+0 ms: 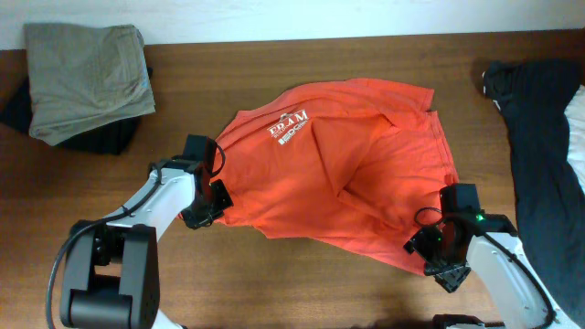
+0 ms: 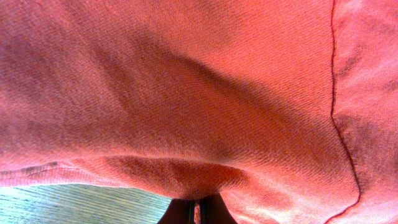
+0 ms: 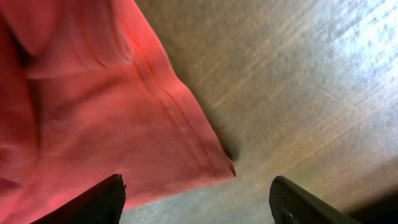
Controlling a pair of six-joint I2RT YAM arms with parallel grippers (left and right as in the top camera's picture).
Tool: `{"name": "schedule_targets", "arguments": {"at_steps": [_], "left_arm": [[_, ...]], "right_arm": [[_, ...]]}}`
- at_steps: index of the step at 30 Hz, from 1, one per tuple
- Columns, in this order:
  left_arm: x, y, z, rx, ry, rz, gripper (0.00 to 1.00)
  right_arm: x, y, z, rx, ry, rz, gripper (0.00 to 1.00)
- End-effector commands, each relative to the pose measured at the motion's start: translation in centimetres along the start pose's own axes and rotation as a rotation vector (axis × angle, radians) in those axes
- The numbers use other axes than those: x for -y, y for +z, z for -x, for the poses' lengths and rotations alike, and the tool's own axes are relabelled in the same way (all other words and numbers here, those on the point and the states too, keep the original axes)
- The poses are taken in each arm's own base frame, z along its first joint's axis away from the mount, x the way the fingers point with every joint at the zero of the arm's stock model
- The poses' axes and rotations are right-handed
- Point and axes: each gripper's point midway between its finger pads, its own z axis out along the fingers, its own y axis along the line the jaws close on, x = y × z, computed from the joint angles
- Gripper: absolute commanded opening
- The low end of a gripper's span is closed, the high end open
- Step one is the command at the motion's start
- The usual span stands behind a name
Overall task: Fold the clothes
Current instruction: 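Lift the shirt with both grippers and shake it out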
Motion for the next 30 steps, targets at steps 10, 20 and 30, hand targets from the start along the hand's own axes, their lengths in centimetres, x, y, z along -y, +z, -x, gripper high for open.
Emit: {"name": "schedule_targets", "arguments": {"at_steps": [10,20,30], "left_arm": [[-1.3,2.0,-0.9,-0.038,0.002,0.058,0.01],[-1.3,2.0,-0.9,-0.039,0.002,0.058,0.01],[-1.8,-1.0,-0.4,0.026,0.003,0.069,0.01]], "right_arm": [[0.6,2.4,-1.7,-0.109,0.028,-0.018,0.66],[0.6,2.9,-0.6,-0.049,0.023,-0.019,0.42],[-2.5,-2.6,2.2,0.046,-0.057,0.052,0.04]]}}
